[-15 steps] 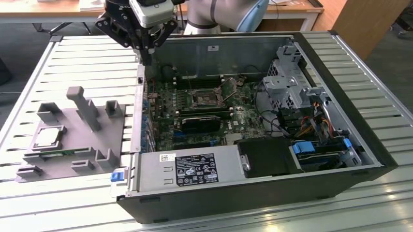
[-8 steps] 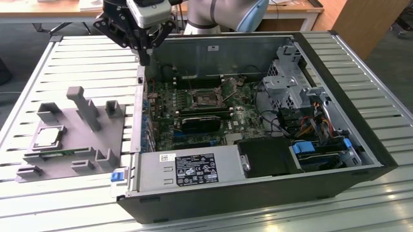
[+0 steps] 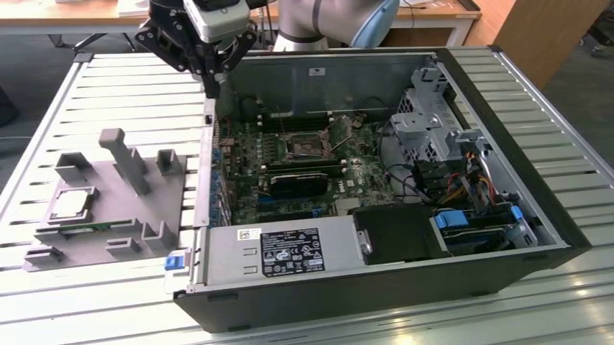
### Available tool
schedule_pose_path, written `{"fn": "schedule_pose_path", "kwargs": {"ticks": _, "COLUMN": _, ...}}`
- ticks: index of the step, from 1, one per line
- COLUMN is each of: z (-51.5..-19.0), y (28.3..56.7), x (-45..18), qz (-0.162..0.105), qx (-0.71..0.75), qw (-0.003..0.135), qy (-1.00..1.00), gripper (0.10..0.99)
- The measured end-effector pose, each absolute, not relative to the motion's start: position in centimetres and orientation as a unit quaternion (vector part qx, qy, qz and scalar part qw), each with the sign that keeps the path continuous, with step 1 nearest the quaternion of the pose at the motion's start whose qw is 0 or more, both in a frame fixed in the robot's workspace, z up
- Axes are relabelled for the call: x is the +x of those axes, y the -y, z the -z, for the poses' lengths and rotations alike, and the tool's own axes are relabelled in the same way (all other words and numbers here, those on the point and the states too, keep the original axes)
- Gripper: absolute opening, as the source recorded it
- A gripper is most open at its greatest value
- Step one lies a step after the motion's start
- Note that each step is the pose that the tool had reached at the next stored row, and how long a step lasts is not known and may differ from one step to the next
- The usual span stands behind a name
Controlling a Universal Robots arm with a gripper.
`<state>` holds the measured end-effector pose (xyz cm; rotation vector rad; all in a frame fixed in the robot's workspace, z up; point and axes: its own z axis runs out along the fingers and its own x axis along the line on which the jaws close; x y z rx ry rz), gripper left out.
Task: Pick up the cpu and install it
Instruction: 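Reach for the cpu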
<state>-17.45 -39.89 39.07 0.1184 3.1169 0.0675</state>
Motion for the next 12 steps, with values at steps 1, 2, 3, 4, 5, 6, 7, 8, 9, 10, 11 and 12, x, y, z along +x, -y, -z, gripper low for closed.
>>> {"fn": "schedule_pose_path", "kwargs": {"ticks": 1, "z": -39.07, "y": 39.89, "x": -17.48, "qz": -0.022, "qx": 0.038, "qw": 0.011, "qy": -0.999, "gripper": 0.106}}
{"fn": "schedule_pose_path", "kwargs": {"ticks": 2, "z": -39.06, "y": 39.89, "x": -17.51, "qz": -0.022, "qx": 0.038, "qw": 0.01, "qy": -0.999, "gripper": 0.106}}
{"fn": "schedule_pose_path", "kwargs": {"ticks": 3, "z": -39.06, "y": 39.89, "x": -17.53, "qz": -0.022, "qx": 0.038, "qw": 0.01, "qy": -0.999, "gripper": 0.106}}
{"fn": "schedule_pose_path", "kwargs": {"ticks": 4, "z": -39.05, "y": 39.89, "x": -17.57, "qz": -0.022, "qx": 0.038, "qw": 0.01, "qy": -0.999, "gripper": 0.106}}
{"fn": "schedule_pose_path", "kwargs": {"ticks": 5, "z": -39.04, "y": 39.89, "x": -17.59, "qz": -0.022, "qx": 0.038, "qw": 0.01, "qy": -0.999, "gripper": 0.106}}
{"fn": "schedule_pose_path", "kwargs": {"ticks": 6, "z": -39.04, "y": 39.89, "x": -17.62, "qz": -0.022, "qx": 0.038, "qw": 0.01, "qy": -0.999, "gripper": 0.106}}
{"fn": "schedule_pose_path", "kwargs": {"ticks": 7, "z": -39.03, "y": 39.89, "x": -17.65, "qz": -0.022, "qx": 0.038, "qw": 0.01, "qy": -0.999, "gripper": 0.106}}
{"fn": "schedule_pose_path", "kwargs": {"ticks": 8, "z": -39.03, "y": 39.89, "x": -17.68, "qz": -0.022, "qx": 0.038, "qw": 0.01, "qy": -0.999, "gripper": 0.106}}
{"fn": "schedule_pose_path", "kwargs": {"ticks": 9, "z": -39.02, "y": 39.89, "x": -17.7, "qz": -0.022, "qx": 0.038, "qw": 0.01, "qy": -0.999, "gripper": 0.106}}
{"fn": "schedule_pose_path", "kwargs": {"ticks": 10, "z": -39.01, "y": 39.89, "x": -17.73, "qz": -0.022, "qx": 0.038, "qw": 0.01, "qy": -0.999, "gripper": 0.106}}
{"fn": "schedule_pose_path", "kwargs": {"ticks": 11, "z": -39.01, "y": 39.89, "x": -17.75, "qz": -0.022, "qx": 0.038, "qw": 0.01, "qy": -0.999, "gripper": 0.106}}
{"fn": "schedule_pose_path", "kwargs": {"ticks": 12, "z": -39.0, "y": 39.89, "x": -17.78, "qz": -0.022, "qx": 0.038, "qw": 0.01, "qy": -0.999, "gripper": 0.106}}
